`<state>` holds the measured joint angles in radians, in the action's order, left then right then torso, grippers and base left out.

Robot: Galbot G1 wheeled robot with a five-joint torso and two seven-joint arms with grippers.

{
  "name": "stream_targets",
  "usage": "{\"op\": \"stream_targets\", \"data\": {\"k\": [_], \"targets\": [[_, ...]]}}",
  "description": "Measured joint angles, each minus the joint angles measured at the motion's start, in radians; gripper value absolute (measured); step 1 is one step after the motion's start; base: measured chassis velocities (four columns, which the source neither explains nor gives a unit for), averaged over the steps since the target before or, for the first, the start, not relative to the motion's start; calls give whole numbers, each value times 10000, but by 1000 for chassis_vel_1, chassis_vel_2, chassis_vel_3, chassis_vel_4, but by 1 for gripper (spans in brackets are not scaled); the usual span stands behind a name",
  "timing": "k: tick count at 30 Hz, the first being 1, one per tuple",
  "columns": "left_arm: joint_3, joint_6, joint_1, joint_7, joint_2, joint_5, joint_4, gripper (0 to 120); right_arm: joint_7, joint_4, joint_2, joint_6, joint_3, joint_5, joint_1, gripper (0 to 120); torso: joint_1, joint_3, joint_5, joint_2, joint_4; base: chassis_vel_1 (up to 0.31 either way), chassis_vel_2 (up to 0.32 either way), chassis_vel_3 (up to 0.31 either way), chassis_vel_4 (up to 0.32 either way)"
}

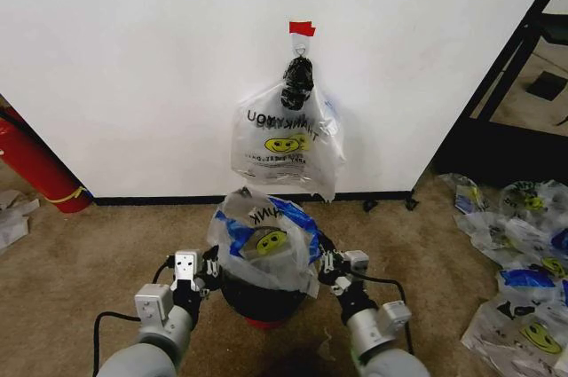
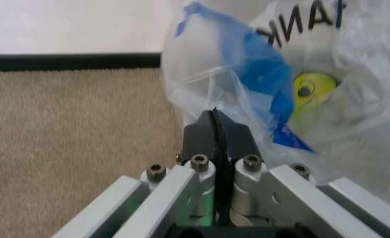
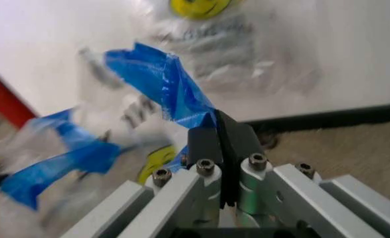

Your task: Pick up the garbage bag from the wall and place it over the trash bin.

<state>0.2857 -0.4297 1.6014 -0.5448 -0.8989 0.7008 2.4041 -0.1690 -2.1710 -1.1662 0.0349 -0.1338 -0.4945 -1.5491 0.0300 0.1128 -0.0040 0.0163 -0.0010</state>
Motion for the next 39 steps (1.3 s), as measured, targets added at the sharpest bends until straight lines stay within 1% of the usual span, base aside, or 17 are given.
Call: {"op": "stream_targets", "data": {"k": [2,4,6,9,13,17,20,24,27,30,31,32,35,38,39], "targets": [[23,-87,-101,5,181,88,-56,0,144,-18,69,155,104,-243,13,0,0,0,1,0,0,0,0,0,0],[23,-87,-101,5,181,88,-56,0,144,-18,69,155,104,-243,13,0,0,0,1,0,0,0,0,0,0],[62,-274,-400,-26,333,220,-220,0,185,222,58,356,313,-404,160,0,0,0,1,0,-1,0,0,0,0],[20,-405,-622,-85,343,246,-419,0,16,509,32,548,443,-581,278,0,0,1,0,-2,0,0,0,0,0],[30,-521,-640,-174,333,328,-600,0,-278,565,-15,700,441,-722,243,0,1,1,-1,-2,0,0,0,0,0],[226,-523,-197,-200,357,407,-359,0,-466,210,-15,735,339,-810,-203,0,0,0,0,-3,2,0,0,0,0],[325,-336,356,-201,282,380,120,0,-499,-278,-57,660,313,-831,-828,0,0,0,0,-2,0,0,0,0,0],[257,-184,366,-198,141,302,326,0,-485,-403,-129,482,348,-664,-989,0,0,0,0,-2,0,0,0,0,0],[231,-137,21,-282,59,149,343,10,-483,-402,-223,328,400,-398,-834,0,0,0,-1,-2,-1,0,0,0,0],[538,-197,-241,-477,217,41,526,25,-483,-429,-269,244,479,-198,-609,0,0,0,-1,-3,0,0,0,0,0],[638,-254,-275,-530,319,-31,635,28,-482,-437,-271,227,500,-149,-549,0,1,0,-1,-3,0,0,0,0,0],[638,-254,-275,-530,319,-31,635,28,-482,-437,-271,227,500,-149,-549,0,1,0,-1,-3,0,0,0,0,0],[758,-313,-406,-482,669,-386,930,39,-494,-437,-278,214,556,-109,-356,0,1,0,1,-2,1,0,0,0,0],[449,-362,-932,128,1247,-576,982,53,-512,-428,-291,214,619,-108,-197,0,1,1,-3,-3,3,0,0,0,0],[449,-362,-932,128,1247,-576,982,53,-512,-428,-291,214,619,-108,-197,0,1,1,-3,-3,3,0,0,0,0]]}}
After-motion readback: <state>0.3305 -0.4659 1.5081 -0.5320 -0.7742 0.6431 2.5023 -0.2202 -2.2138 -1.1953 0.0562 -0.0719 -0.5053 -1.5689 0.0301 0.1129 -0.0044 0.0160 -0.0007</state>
